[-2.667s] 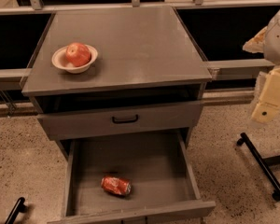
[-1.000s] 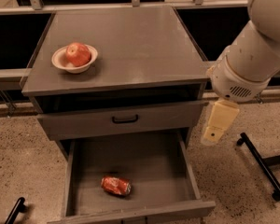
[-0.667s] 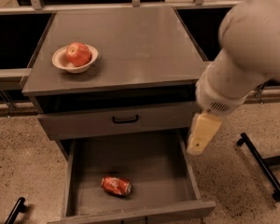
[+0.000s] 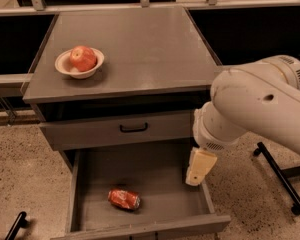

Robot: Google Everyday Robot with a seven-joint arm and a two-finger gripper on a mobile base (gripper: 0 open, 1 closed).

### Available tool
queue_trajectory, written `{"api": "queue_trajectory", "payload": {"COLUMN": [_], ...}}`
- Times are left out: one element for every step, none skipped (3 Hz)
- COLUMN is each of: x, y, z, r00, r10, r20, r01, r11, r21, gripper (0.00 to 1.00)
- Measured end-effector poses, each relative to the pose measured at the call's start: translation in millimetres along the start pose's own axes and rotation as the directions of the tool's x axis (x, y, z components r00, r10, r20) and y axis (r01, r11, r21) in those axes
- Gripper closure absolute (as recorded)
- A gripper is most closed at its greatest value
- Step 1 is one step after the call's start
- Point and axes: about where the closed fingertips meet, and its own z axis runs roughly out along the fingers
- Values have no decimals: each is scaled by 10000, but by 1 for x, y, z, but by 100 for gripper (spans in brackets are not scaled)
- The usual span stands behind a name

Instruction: Pick coke can from middle drawer and place on counter

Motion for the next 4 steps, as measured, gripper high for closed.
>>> {"api": "queue_trajectory", "payload": {"x": [-1, -3, -22, -38], "y": [-3, -3, 11, 40], "z": [-4, 2, 40, 111], "r00": [10000, 9997, 9996, 9959], "r10": [18, 131, -234, -900], "r20": [24, 184, 184, 90], "r01": [-18, -132, 233, 898], "r11": [10000, 9999, 9997, 9957], "r21": [57, 39, 46, 240], "gripper": [0, 0, 0, 0]}}
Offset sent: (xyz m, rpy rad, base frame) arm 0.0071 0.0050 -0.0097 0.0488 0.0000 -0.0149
